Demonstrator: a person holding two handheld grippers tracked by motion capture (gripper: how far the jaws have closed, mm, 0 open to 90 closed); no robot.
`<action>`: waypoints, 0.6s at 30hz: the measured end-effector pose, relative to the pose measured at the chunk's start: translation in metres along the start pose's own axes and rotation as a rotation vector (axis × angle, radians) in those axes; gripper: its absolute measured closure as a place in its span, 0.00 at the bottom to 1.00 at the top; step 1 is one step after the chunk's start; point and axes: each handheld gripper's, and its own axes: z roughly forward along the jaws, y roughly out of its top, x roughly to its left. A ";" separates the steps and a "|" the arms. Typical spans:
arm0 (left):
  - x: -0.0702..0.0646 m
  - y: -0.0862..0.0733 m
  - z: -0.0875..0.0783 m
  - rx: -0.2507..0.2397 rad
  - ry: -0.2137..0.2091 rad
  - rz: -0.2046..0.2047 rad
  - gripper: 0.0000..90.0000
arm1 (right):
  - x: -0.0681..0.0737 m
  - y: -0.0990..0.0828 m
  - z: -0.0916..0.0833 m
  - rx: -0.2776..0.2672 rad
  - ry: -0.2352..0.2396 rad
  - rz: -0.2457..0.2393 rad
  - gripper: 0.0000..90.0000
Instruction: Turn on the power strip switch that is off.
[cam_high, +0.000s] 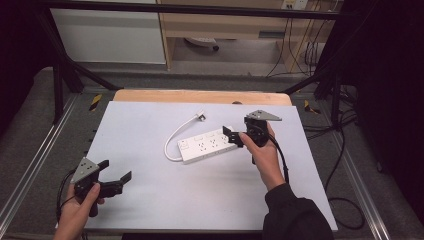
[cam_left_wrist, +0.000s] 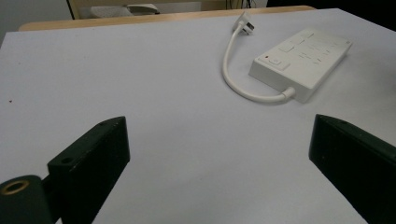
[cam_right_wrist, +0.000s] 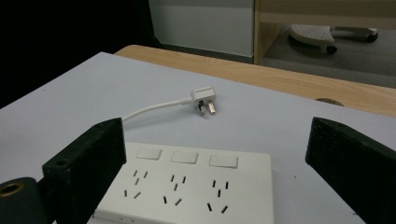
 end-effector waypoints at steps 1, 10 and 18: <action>0.000 0.000 0.000 -0.001 0.001 -0.004 0.06 | -0.001 0.000 -0.003 -0.007 -0.001 0.000 0.06; 0.003 -0.001 0.001 0.004 0.007 -0.023 0.06 | -0.016 -0.007 -0.033 -0.054 -0.009 0.012 0.07; 0.005 -0.001 0.002 0.003 0.017 -0.017 0.06 | -0.025 -0.021 -0.052 -0.046 -0.025 0.019 0.08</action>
